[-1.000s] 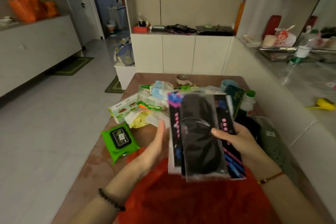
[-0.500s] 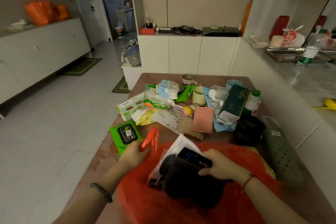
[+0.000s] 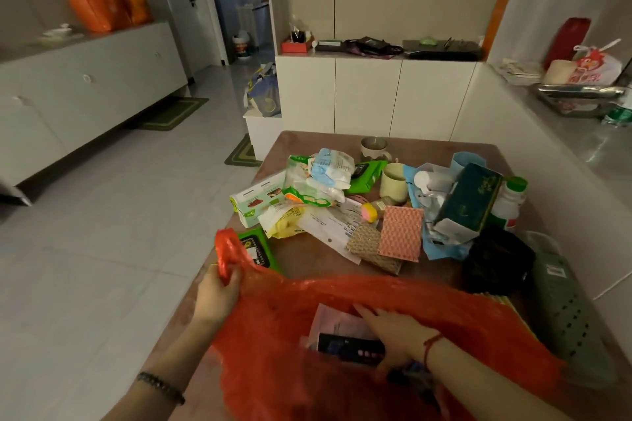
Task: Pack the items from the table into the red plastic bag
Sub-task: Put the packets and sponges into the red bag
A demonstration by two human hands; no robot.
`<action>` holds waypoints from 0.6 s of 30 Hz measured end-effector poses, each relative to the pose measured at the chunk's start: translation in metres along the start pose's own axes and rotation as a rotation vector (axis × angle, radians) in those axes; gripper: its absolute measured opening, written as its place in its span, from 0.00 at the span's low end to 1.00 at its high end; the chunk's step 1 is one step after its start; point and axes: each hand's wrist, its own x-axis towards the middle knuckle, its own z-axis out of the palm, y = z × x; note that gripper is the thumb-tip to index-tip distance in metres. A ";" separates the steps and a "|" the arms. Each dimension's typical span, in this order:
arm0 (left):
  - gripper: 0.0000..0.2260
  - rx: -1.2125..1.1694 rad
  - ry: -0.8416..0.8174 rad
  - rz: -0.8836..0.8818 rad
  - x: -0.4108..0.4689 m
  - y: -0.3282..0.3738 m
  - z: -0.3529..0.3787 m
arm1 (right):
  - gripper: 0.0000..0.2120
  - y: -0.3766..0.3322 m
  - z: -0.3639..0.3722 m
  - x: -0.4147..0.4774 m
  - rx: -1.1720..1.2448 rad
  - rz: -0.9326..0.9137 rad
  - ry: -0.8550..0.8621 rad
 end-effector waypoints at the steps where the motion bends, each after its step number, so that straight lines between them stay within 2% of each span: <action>1: 0.16 0.022 0.001 -0.034 0.004 0.001 -0.005 | 0.52 0.000 -0.008 -0.005 0.060 -0.024 0.019; 2: 0.20 0.059 -0.008 -0.066 0.009 0.003 -0.010 | 0.47 -0.001 -0.017 -0.012 0.122 -0.060 0.060; 4: 0.32 0.157 0.011 -0.031 0.012 0.017 -0.016 | 0.30 0.002 -0.042 -0.018 0.268 -0.115 0.143; 5: 0.35 0.234 0.082 0.079 0.012 0.029 -0.018 | 0.22 0.004 -0.054 -0.017 0.369 -0.137 0.185; 7: 0.35 0.401 0.212 0.504 0.008 0.054 -0.014 | 0.13 0.009 -0.077 -0.005 0.601 -0.178 0.286; 9: 0.31 0.510 0.128 0.867 0.005 0.077 0.004 | 0.13 0.016 -0.096 0.021 0.694 -0.136 0.496; 10: 0.30 0.538 -0.012 0.903 0.004 0.086 0.019 | 0.15 0.019 -0.103 0.036 0.691 -0.086 0.587; 12: 0.28 0.561 -0.292 0.675 0.008 0.096 0.050 | 0.22 0.023 -0.106 0.071 0.636 -0.007 0.645; 14: 0.29 0.621 -0.476 0.484 0.024 0.087 0.081 | 0.32 0.022 -0.101 0.101 0.465 0.035 0.675; 16: 0.29 0.652 -0.545 0.412 0.040 0.072 0.101 | 0.42 0.020 -0.090 0.130 0.263 0.048 0.661; 18: 0.26 0.576 -0.583 0.356 0.049 0.062 0.112 | 0.42 0.012 -0.080 0.151 0.124 0.111 0.556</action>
